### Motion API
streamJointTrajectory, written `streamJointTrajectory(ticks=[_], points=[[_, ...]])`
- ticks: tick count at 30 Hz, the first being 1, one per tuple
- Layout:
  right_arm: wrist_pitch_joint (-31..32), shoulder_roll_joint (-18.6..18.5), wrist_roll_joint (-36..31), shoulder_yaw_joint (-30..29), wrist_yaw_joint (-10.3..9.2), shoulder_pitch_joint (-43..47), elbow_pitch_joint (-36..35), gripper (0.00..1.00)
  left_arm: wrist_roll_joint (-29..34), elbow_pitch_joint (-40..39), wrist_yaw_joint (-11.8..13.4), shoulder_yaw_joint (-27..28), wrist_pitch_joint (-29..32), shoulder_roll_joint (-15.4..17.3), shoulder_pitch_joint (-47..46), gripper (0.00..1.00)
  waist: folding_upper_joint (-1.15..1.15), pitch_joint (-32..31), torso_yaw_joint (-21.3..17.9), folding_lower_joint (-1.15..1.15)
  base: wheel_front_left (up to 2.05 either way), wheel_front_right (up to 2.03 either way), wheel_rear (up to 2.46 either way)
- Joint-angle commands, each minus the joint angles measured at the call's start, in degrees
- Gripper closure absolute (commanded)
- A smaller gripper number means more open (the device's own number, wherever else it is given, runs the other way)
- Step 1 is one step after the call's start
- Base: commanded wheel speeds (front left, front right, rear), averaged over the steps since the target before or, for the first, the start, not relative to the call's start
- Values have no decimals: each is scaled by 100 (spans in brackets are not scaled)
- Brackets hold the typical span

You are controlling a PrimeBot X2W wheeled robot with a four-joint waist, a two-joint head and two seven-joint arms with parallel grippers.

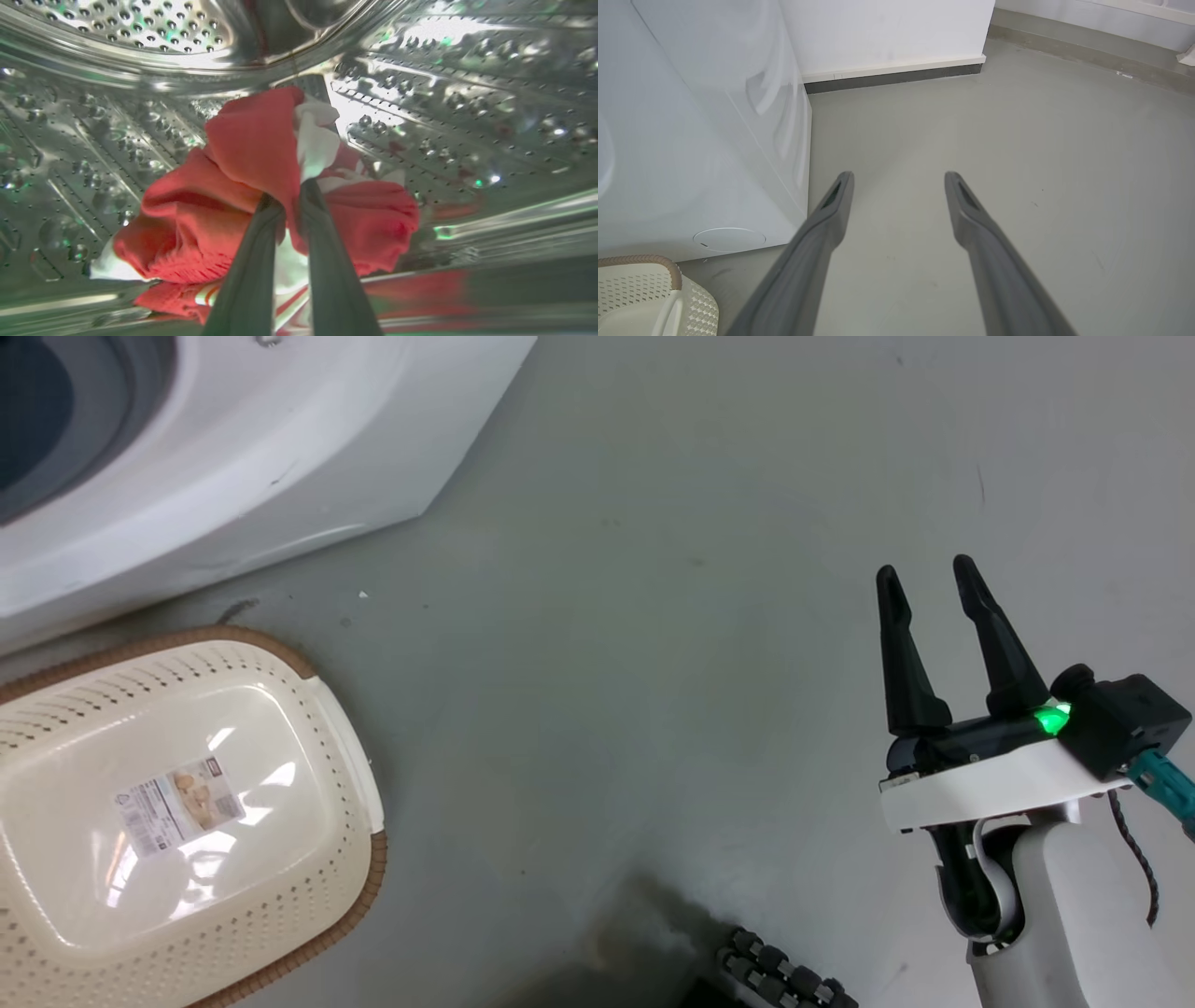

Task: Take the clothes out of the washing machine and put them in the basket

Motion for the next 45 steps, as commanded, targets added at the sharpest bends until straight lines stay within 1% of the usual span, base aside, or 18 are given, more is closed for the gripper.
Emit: streamJointTrajectory(ticks=[1,4,7,12,13,20,26,29,32,36,40,45], points=[[-11,1,-45,-62,-4,85,24,0,-56,102,94,79,-442,-84,218,100,0,-208,59,0,0,0,0],[-11,0,-180,-150,-4,151,35,0,-165,299,184,183,-1116,-242,511,100,0,-454,123,0,0,0,0],[-10,1,-277,-199,-4,240,71,0,-265,538,218,259,-1739,-367,812,100,0,-733,190,0,0,0,0],[-11,-2,-458,-370,-4,428,126,0,-424,947,162,333,-2681,-599,1270,100,0,-1250,349,0,0,0,0],[-11,-2,-458,-370,-4,428,126,0,-424,947,162,333,-2681,-599,1270,100,0,-1250,349,0,0,0,0],[-10,-2,-675,-530,-4,731,232,0,-616,1418,-6,335,-3689,-916,1757,100,0,-1950,637,0,0,0,0],[-10,-2,-839,-655,-4,947,285,0,-744,1442,-69,324,-4255,-1153,2187,100,0,-2471,875,0,0,0,0],[-8,-2,-909,-728,-4,1045,299,0,-787,1268,-106,289,-4425,-1254,2398,100,0,-2686,998,0,0,0,0],[29,-2,-973,-777,-4,1144,280,0,-851,1001,-76,296,-4544,-1360,2661,100,0,-2855,1109,0,0,0,0],[105,-2,-1012,-858,-4,1270,185,0,-923,441,8,288,-4616,-1501,3053,100,0,-3009,1278,0,0,0,0],[207,-1,-1054,-894,-4,1350,51,0,-969,-279,145,278,-4573,-1625,3530,100,0,-3078,1454,0,0,0,0],[341,-2,-1132,-975,-4,1465,-89,0,-934,-1319,395,209,-4541,-1825,4271,100,0,-3185,1729,0,0,0,0]])
